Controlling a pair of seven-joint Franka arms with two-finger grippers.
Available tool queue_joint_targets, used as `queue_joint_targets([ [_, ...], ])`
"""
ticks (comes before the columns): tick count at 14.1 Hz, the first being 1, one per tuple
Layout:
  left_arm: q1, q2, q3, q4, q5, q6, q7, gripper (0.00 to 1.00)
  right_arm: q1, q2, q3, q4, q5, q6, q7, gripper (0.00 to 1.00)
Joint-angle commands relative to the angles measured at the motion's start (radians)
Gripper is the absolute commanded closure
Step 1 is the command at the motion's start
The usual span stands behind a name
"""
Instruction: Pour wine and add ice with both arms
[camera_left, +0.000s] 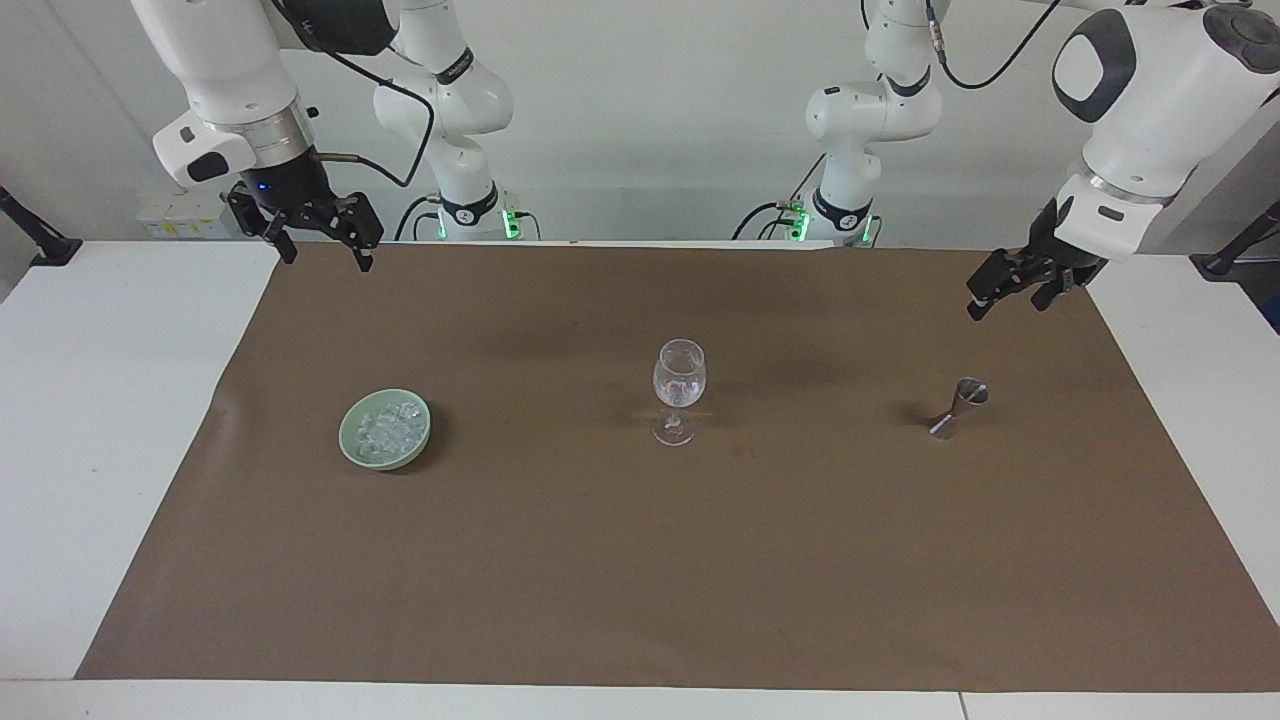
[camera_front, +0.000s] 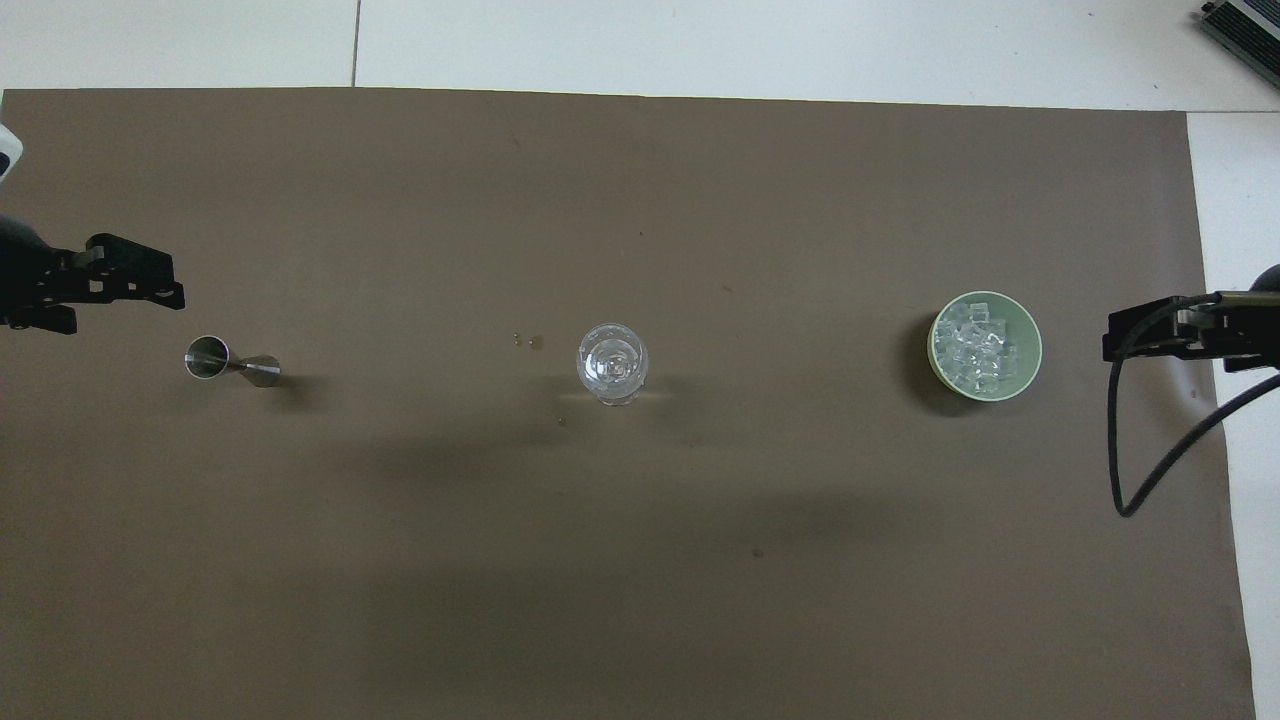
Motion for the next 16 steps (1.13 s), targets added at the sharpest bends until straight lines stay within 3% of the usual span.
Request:
queue_joint_targets([
  [1,-0.031,0.021,0.022,0.038,0.023,-0.042,0.012,0.0,-0.008,-0.012,0.0,0.011,0.025,-0.035,-0.026,0.0],
  [16,-0.038,0.023,0.028,0.046,0.021,-0.062,0.012,0.0,-0.007,-0.025,-0.006,-0.004,0.051,-0.017,-0.018,0.0],
])
